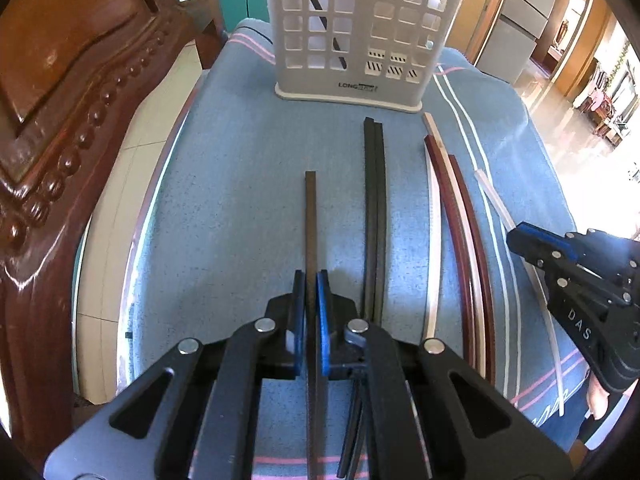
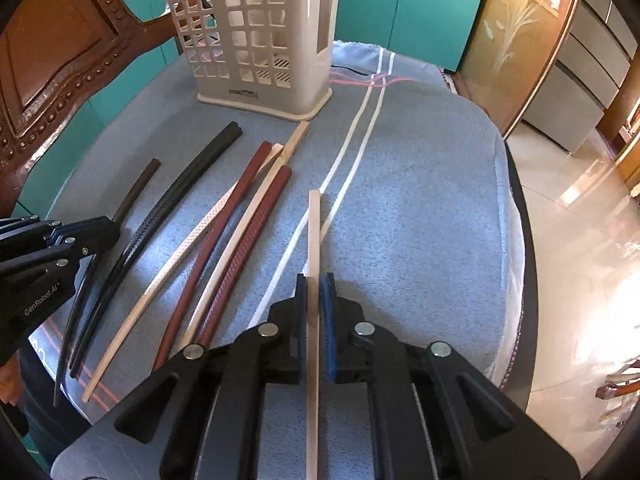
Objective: Organize utensils
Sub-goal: 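Close the left tool on another dark brown chopstick while the right tool grips a pale wooden one, then lift both chopsticks over the white holder and open both tools to drop them in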
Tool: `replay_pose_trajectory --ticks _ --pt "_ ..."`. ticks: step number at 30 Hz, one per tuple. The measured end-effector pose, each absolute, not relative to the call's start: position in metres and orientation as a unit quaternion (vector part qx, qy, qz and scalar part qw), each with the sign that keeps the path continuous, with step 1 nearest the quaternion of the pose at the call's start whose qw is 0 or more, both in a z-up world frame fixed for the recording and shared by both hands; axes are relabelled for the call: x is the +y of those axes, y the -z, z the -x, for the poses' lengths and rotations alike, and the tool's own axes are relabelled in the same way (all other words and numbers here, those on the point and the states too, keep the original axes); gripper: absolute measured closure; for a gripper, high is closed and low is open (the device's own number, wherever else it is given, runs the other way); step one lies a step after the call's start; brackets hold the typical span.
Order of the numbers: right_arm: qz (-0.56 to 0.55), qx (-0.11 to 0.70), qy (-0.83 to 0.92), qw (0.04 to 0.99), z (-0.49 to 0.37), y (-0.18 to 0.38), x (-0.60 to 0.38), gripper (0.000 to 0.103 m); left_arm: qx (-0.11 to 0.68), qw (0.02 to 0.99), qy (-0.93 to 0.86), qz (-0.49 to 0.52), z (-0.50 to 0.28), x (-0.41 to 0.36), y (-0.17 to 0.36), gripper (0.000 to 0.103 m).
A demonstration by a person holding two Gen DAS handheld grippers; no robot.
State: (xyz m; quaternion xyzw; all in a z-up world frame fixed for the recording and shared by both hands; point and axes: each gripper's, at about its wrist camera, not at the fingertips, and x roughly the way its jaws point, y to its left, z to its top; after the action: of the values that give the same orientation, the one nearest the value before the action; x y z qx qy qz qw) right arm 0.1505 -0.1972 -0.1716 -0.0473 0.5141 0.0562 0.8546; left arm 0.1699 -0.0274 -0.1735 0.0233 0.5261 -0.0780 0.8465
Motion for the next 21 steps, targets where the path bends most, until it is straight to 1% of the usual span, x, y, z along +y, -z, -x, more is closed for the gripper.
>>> replay_pose_trajectory --ticks 2,3,14,21 --pt "0.050 0.510 -0.046 0.857 -0.149 0.172 -0.196 0.083 0.526 0.846 0.075 -0.030 -0.173 -0.029 0.174 0.095" --pt "0.050 0.509 -0.044 0.858 -0.150 0.172 -0.197 0.082 0.526 0.846 0.074 -0.033 -0.176 -0.030 0.174 0.095" --pt "0.023 0.512 -0.041 0.858 -0.160 0.173 -0.206 0.076 0.515 0.853 0.072 -0.050 -0.177 -0.034 0.173 0.094" --pt "0.031 0.512 -0.041 0.858 -0.162 0.173 -0.204 0.073 0.522 0.849 0.069 -0.046 -0.178 -0.034 0.173 0.093"
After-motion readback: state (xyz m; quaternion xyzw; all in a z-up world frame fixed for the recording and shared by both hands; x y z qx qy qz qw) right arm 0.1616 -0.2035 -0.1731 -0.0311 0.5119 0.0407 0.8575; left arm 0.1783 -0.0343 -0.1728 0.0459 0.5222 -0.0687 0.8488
